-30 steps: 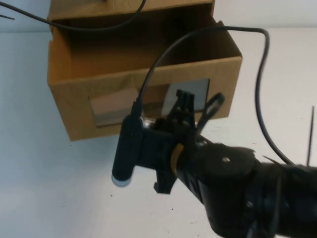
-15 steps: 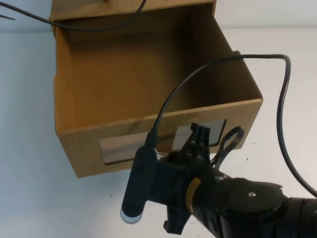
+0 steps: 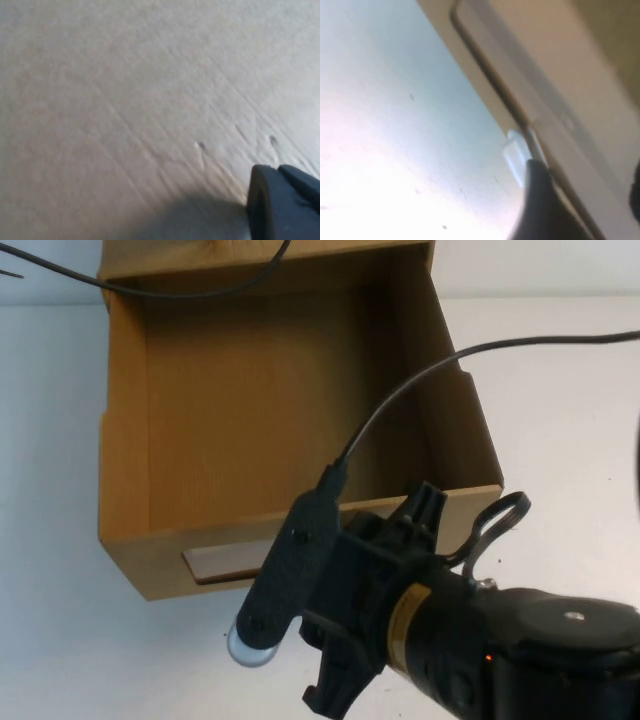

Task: Open the shoe box
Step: 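Pull the top drawer of the cardboard box fully open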

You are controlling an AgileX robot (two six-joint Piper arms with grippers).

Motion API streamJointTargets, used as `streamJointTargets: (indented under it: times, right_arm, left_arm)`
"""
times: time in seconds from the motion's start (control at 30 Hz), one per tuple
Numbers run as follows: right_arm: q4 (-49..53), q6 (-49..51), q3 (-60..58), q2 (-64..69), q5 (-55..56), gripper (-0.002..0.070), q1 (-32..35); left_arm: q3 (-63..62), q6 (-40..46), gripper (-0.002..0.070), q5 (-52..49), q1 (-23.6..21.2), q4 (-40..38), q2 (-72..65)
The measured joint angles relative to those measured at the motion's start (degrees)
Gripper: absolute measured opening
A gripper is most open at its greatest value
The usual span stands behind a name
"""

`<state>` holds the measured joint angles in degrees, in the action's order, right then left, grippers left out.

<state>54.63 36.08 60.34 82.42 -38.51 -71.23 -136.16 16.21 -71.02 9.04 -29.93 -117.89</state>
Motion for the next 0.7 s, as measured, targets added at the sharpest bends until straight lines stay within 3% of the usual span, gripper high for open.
streamJointTargets:
  times: [0.07, 0.23, 0.3, 0.47, 0.7]
  right_arm:
    - [-0.4, 0.0, 0.7, -1.5, -1.1, 0.029, -1.5]
    - [-1.1, 0.2, 3.0, -6.2, -4.7, 0.0057, -4.6]
    - [-1.1, 1.3, 4.5, -7.5, -7.2, 0.002, -4.6]
    - [-1.6, 2.4, 10.9, -8.3, -17.0, -0.0007, 1.7]
    - [-8.2, -2.9, 16.8, -9.1, -14.4, -0.0013, 23.2]
  left_arm:
    - [0.0, 0.3, -0.0005, -0.7, 0.0, 0.6, 1.0]
    - [-0.9, 0.5, -0.0005, -1.2, 0.0, 0.5, 4.8]
    - [-1.3, 0.8, -0.0005, -1.2, 0.0, -0.1, 6.7]
    - [0.0, 2.5, -0.0005, -1.3, 0.0, -0.2, 12.5]
    - [17.0, 4.6, -0.0005, -1.3, 0.0, 6.0, 26.5]
